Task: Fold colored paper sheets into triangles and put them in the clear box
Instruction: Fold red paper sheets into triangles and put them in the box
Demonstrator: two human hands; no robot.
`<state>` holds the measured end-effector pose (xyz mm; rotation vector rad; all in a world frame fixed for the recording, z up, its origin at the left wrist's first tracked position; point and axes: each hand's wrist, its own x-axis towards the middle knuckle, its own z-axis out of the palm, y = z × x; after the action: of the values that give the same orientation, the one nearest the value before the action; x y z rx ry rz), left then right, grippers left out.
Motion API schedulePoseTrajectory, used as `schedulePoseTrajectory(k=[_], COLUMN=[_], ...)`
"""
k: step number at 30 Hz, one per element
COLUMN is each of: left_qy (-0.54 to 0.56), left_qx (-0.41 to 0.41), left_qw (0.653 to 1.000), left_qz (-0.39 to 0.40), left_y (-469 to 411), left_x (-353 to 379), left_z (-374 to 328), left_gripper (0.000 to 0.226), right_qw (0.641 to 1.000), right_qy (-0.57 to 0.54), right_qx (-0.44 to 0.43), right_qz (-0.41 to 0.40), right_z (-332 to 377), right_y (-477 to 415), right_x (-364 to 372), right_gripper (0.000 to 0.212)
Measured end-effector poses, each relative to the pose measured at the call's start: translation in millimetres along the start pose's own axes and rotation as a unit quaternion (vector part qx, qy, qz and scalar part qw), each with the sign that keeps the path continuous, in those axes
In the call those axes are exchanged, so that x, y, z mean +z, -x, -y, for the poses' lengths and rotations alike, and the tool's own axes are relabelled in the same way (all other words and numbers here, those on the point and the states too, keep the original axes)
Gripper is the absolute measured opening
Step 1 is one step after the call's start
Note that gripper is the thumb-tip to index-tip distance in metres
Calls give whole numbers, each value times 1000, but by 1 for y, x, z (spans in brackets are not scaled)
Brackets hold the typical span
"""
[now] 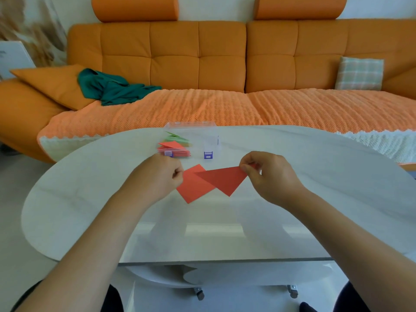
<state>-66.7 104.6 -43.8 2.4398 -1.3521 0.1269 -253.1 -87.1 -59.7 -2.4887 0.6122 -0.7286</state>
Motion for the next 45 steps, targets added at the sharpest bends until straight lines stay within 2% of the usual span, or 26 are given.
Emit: schedulePoseTrajectory(k=[2, 4, 6, 9, 11, 13, 16, 19, 21, 23, 26, 28, 30, 32, 35, 37, 39, 41, 45], left_qy=[25, 121, 233, 272, 281, 305, 395, 465, 497, 522, 536, 544, 561, 578, 564, 556, 569, 591, 549], left_qx=[-14, -13, -10, 1, -9, -42, -127, -199, -225, -240, -234, -220, -205, -184, -142, -128, -129, -139, -136], left_qw=[999, 992, 972, 957, 953, 946, 907, 862, 837, 817, 808, 805, 796, 787, 800, 806, 796, 783, 824], left_qz=[-20, -38, 0, 99, 118, 103, 69, 44, 46, 55, 74, 85, 94, 110, 144, 157, 162, 139, 30], left_y=[-1, 2, 8, 14, 14, 10, 7, 6, 6, 6, 9, 10, 11, 11, 13, 13, 13, 12, 13], left_x=[4, 6, 7, 19, 26, 28, 27, 24, 23, 24, 25, 25, 23, 22, 22, 23, 23, 25, 30], left_z=[2, -8, -24, -41, -44, -46, -47, -47, -47, -47, -51, -53, -54, -54, -56, -56, -56, -58, -59], left_gripper=[17, 17, 14, 14, 9, 8, 12, 14, 15, 16, 16, 15, 13, 15, 20, 23, 27, 34, 12], right_qw=[1000, 996, 988, 982, 981, 986, 992, 989, 980, 973, 978, 987, 994, 992, 970, 962, 963, 965, 962], right_qy=[-20, -55, -75, -72, -83, -89, -40, 4, 37, 72, 68, 15, -52, -121, -221, -251, -249, -242, -254], right_qx=[3, -2, -25, -54, -54, -63, -109, -148, -191, -205, -179, -150, -85, -8, 73, 88, 86, 80, 75], right_qz=[20, 71, 129, 168, 167, 130, 46, 11, 28, 75, 79, 49, 34, 40, 64, 67, 63, 61, 73], right_z=[0, 3, 7, 12, 14, 14, 13, 16, 17, 16, 14, 16, 19, 23, 25, 26, 26, 26, 28], right_y=[0, 1, 2, 4, 5, 7, 10, 13, 14, 16, 18, 19, 17, 15, 13, 13, 14, 14, 14], right_x=[-1, -2, -3, -1, 1, 4, 6, 4, 4, 5, 13, 18, 18, 15, 10, 9, 8, 7, 5], right_gripper=[14, 15, 19, 21, 19, 20, 39, 60, 62, 50, 24, 14, 6, 7, 14, 15, 11, 7, 11])
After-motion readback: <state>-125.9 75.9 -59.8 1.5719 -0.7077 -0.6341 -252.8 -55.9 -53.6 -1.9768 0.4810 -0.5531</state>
